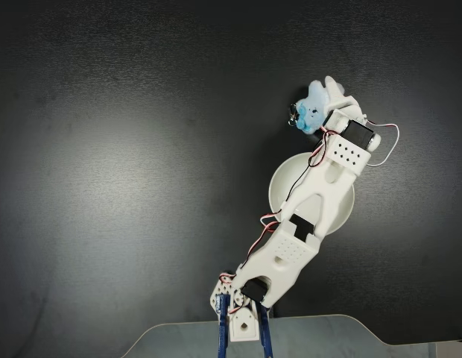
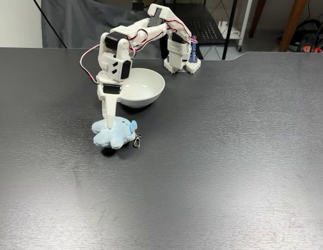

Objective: Grasp a skyblue doll and put it in the white bowl.

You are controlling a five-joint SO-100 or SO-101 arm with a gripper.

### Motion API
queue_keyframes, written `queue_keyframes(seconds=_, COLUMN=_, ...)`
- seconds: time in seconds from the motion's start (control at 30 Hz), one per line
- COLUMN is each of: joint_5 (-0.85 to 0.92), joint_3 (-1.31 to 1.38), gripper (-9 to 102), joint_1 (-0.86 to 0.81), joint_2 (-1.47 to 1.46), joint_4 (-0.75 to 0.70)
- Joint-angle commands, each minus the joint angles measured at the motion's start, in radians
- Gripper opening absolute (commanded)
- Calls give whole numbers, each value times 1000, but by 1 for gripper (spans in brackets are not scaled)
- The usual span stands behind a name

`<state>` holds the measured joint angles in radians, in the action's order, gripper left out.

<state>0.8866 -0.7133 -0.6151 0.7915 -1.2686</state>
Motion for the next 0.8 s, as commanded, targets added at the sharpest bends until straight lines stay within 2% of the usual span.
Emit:
queue_keyframes(seconds=0.0, joint_5=3, joint_3=67, gripper=58, joint_1=-6, joint_2=26, joint_4=9)
queue_keyframes(seconds=0.77, joint_5=3, joint_3=67, gripper=58, joint_1=106, joint_2=-40, joint_4=6)
